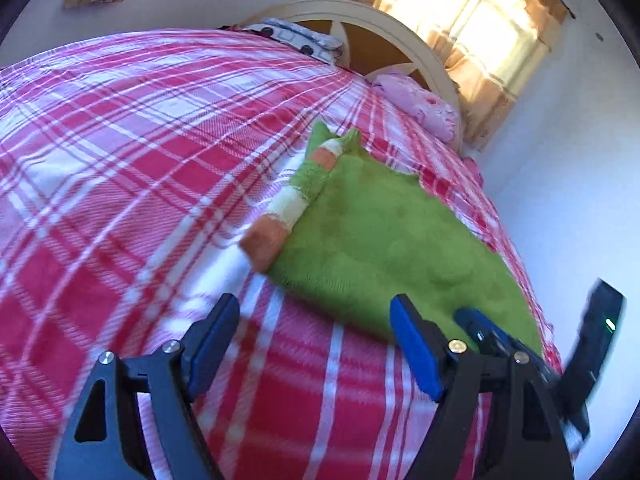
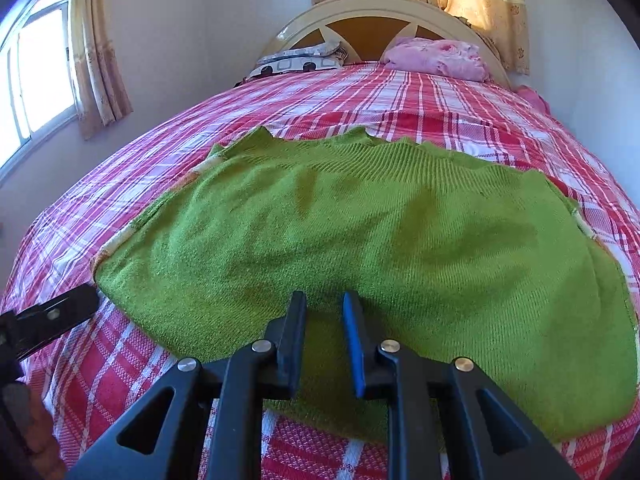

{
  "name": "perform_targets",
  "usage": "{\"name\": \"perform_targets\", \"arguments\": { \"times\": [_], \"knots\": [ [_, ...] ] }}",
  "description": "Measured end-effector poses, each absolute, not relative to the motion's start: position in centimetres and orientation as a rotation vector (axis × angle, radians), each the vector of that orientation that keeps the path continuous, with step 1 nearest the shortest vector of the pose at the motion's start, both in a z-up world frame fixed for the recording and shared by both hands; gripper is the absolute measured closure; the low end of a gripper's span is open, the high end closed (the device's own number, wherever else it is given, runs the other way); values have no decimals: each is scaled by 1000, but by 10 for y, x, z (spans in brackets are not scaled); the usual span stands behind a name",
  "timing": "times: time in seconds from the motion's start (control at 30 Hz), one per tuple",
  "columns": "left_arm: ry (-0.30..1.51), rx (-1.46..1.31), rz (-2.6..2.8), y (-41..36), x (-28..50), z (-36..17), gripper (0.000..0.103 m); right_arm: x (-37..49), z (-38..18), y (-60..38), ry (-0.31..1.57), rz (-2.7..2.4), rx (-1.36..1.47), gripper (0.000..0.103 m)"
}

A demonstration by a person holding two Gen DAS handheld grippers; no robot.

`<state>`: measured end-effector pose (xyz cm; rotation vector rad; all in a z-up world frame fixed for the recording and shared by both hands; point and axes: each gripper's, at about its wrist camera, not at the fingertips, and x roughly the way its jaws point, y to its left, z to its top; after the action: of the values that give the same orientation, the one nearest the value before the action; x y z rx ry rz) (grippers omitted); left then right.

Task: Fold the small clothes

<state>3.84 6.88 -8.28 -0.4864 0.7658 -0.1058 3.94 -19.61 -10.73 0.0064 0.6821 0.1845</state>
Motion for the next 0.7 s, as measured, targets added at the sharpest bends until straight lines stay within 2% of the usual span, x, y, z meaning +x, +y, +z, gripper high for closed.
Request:
{"name": "perform_targets", "arguments": {
  "times": [0.23,0.5,0.7],
  "knots": [
    [732,-543,-66,64,62,-84,25,40,-108,-196,688,189,13,83],
    [750,-513,-16,66,77,-89,48,41,-109,-197,693,189,15,82],
    [766,-463,5,62,81,-87,49,41,-100,-194,683,191,1,82]
  ]
}}
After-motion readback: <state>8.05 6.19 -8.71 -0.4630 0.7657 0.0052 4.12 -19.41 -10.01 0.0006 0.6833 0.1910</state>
